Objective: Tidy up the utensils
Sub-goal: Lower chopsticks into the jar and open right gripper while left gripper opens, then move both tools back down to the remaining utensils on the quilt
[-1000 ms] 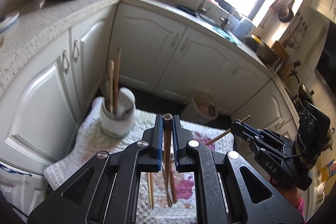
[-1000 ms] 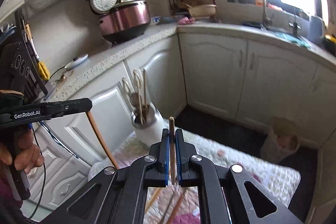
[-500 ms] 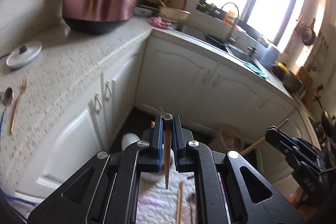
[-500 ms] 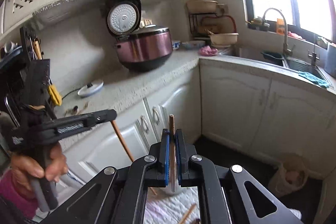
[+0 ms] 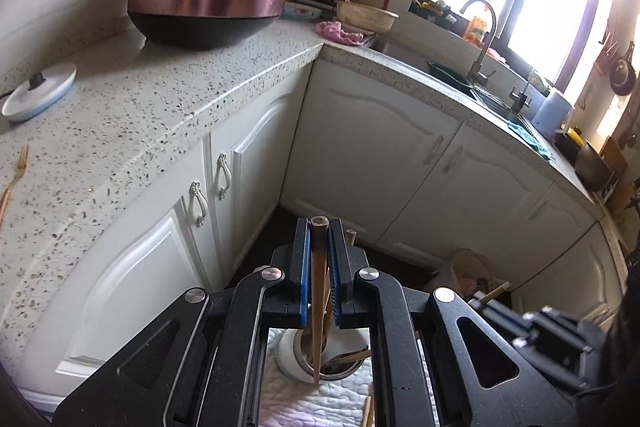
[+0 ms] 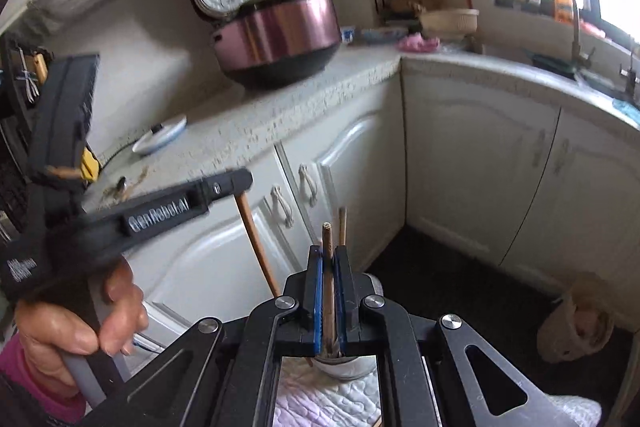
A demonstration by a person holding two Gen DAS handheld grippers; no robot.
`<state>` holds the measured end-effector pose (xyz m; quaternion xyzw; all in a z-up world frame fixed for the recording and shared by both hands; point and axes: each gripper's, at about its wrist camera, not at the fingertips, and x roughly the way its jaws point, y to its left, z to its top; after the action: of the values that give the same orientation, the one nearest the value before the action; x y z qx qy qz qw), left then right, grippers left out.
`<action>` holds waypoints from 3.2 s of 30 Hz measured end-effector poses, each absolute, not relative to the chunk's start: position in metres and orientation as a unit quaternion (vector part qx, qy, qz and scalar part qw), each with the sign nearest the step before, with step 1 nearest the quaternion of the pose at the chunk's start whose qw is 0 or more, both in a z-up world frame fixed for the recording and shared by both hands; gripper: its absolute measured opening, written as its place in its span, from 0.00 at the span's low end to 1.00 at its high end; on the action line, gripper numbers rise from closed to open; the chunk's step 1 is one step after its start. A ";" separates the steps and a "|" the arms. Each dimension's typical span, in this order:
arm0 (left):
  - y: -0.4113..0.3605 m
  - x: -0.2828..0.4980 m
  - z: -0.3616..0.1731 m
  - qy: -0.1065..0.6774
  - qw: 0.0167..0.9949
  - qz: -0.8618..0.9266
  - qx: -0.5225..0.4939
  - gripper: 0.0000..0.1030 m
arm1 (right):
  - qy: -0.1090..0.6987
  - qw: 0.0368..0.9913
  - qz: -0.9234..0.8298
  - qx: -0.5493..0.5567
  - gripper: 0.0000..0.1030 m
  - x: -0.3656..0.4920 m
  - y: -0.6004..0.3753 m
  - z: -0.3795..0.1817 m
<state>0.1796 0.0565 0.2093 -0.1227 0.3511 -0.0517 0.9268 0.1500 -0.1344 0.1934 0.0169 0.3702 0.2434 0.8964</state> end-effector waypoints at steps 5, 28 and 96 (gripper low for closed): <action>0.053 0.187 0.209 0.363 0.920 -0.062 -0.134 0.07 | 0.400 0.885 0.237 0.022 0.04 0.162 -0.135 0.165; 0.040 0.189 0.228 0.331 0.940 -0.041 -0.067 0.07 | 0.434 0.870 0.230 0.052 0.05 0.178 -0.145 0.133; -0.032 0.024 0.046 0.510 0.848 -0.112 -0.094 0.38 | 0.486 0.867 0.068 0.088 0.65 -0.043 -0.300 0.034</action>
<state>0.0243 -0.0321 0.0465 -0.0939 0.5101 -0.1122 0.8476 -0.0426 -0.3000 0.0335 0.0884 0.4858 0.0675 0.8669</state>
